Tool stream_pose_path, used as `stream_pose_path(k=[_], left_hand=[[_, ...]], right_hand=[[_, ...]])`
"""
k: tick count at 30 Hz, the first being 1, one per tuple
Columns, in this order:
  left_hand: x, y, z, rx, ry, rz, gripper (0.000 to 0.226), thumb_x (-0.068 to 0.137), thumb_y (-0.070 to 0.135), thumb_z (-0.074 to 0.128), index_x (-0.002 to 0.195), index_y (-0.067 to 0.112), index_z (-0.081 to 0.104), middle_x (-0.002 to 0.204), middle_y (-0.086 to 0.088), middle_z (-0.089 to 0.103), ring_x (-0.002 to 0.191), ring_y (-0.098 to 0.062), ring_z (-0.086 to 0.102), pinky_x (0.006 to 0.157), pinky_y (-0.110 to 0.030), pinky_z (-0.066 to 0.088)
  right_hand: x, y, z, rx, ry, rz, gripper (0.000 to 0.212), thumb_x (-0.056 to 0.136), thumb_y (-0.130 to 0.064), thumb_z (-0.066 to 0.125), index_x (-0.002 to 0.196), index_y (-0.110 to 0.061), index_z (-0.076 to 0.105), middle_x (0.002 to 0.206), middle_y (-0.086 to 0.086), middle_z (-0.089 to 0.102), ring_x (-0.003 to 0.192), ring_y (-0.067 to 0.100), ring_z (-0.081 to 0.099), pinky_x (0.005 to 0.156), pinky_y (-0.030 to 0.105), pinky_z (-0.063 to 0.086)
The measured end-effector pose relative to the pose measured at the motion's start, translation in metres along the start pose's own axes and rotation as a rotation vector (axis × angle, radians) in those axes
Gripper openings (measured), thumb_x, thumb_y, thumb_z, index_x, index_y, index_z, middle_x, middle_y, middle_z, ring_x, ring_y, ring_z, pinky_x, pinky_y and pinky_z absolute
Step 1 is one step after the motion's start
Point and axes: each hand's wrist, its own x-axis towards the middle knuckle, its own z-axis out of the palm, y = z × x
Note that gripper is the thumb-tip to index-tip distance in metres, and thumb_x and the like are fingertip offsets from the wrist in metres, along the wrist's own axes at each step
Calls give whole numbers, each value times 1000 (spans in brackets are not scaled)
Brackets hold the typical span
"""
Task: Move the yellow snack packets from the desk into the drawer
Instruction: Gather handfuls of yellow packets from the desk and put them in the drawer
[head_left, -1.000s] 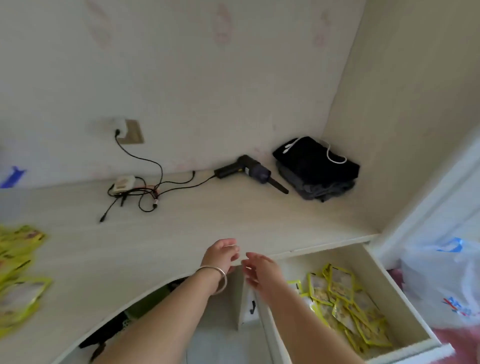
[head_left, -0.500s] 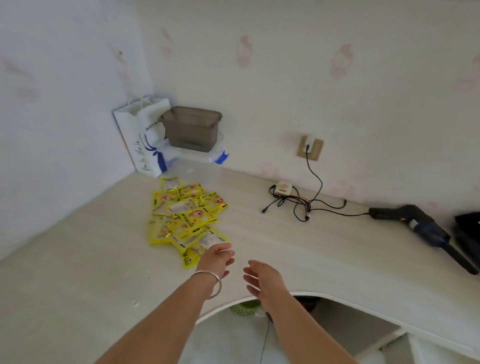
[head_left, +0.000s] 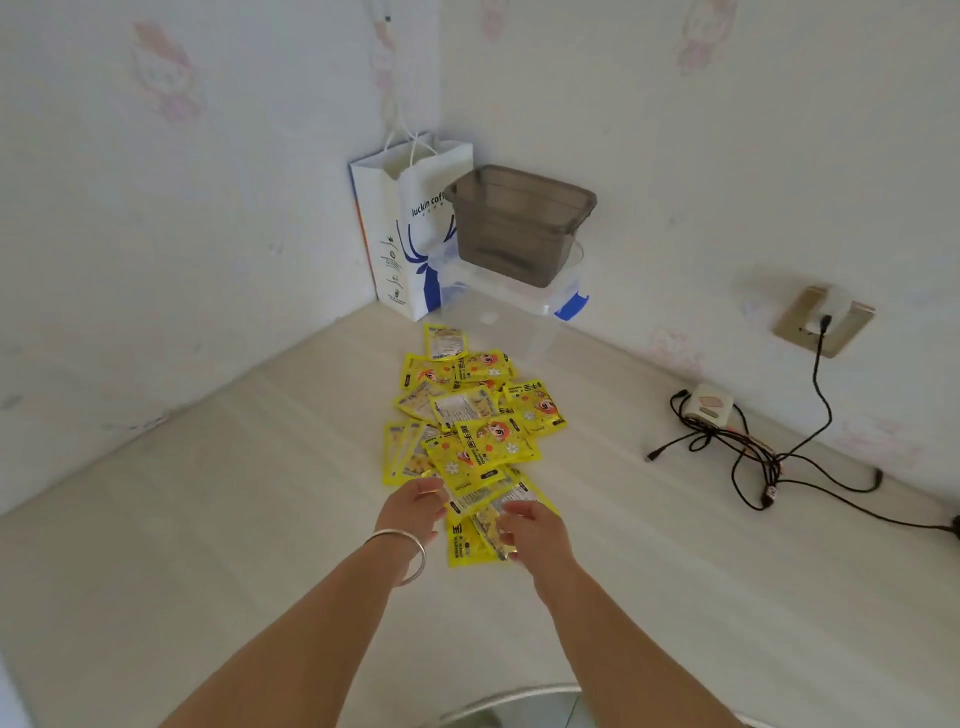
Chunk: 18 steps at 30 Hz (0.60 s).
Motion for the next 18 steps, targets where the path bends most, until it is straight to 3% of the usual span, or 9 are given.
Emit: stream_pose_path(k=[2, 4, 7, 9, 11, 14, 18], left_hand=[[18, 6, 3, -10, 55, -6, 25, 93, 2, 49, 116, 13, 54, 106, -10, 56, 96, -22, 53, 68, -26, 43], [35, 8, 8, -62, 75, -18, 26, 94, -2, 45, 116, 10, 52, 96, -10, 58, 86, -22, 56, 64, -23, 40], [56, 13, 13, -92, 149, -57, 22, 93, -3, 41, 103, 11, 55, 88, -7, 60, 76, -13, 57, 64, -25, 40], [68, 12, 13, -16, 217, -56, 22, 90, 0, 47, 96, 17, 59, 100, -8, 64, 90, -21, 61, 76, -32, 49], [74, 11, 14, 94, 276, -40, 25, 87, 4, 50, 103, 20, 62, 117, -6, 65, 108, -26, 60, 96, -38, 49], [81, 16, 12, 207, 362, -23, 36, 87, 8, 52, 120, 19, 60, 123, -6, 63, 110, -28, 60, 92, -30, 46], [94, 25, 13, 238, 269, -70, 43, 92, 5, 50, 134, 6, 47, 132, -16, 56, 119, -32, 57, 100, -37, 47]], right_hand=[[24, -7, 0, -332, -1, -117, 19, 85, -15, 52, 98, -25, 61, 95, -1, 66, 77, 18, 64, 68, 27, 50], [46, -15, 0, -636, -24, -233, 27, 84, -18, 51, 107, -30, 59, 111, -7, 60, 97, 20, 64, 84, 32, 52], [73, -32, 4, -918, -42, -390, 38, 88, -25, 55, 126, -27, 50, 131, -4, 43, 124, 18, 42, 93, 31, 44], [85, -40, 6, -993, -48, -422, 52, 84, -34, 60, 133, -27, 43, 139, -3, 35, 131, 18, 32, 100, 32, 41], [95, -43, 11, -1041, -69, -407, 72, 79, -46, 66, 141, -29, 33, 148, -1, 24, 137, 22, 24, 107, 35, 36], [110, -48, 21, -1110, -119, -376, 102, 70, -60, 69, 150, -29, 14, 159, 3, -1, 147, 28, 2, 117, 41, 20], [123, -46, 32, -1205, -168, -334, 121, 64, -72, 66, 153, -27, -3, 160, 8, -15, 148, 28, -13, 120, 42, 6]])
